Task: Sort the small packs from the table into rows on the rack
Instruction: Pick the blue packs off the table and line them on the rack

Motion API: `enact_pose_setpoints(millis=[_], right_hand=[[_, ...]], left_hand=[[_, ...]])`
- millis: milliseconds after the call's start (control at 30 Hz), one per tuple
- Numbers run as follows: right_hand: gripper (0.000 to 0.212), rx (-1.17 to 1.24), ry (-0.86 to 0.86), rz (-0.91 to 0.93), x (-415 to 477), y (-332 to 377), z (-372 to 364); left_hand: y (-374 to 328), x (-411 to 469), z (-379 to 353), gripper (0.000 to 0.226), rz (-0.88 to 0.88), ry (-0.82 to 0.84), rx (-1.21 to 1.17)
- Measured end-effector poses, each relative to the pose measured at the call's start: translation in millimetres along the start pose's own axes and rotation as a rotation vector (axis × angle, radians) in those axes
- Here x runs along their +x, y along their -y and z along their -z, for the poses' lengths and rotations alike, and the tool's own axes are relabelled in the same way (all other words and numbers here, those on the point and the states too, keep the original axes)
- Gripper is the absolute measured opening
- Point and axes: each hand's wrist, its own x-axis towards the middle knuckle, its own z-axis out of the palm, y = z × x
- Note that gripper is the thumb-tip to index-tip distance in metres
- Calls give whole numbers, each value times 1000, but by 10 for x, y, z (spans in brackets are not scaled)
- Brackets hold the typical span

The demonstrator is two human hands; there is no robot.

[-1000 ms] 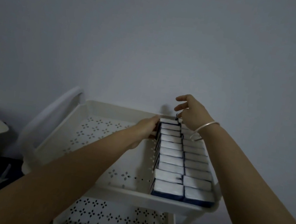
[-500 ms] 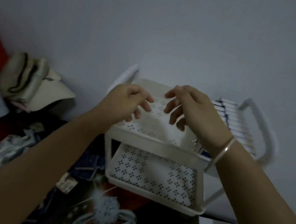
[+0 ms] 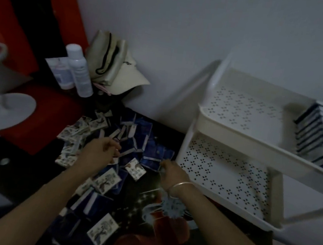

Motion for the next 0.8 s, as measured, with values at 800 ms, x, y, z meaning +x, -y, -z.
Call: enact_pose_setpoints(millis=[800], right_hand=[[47,-318,-282,49,808,21,-525]], left_hand=[[748,1409,-604,70,-434,58,950]])
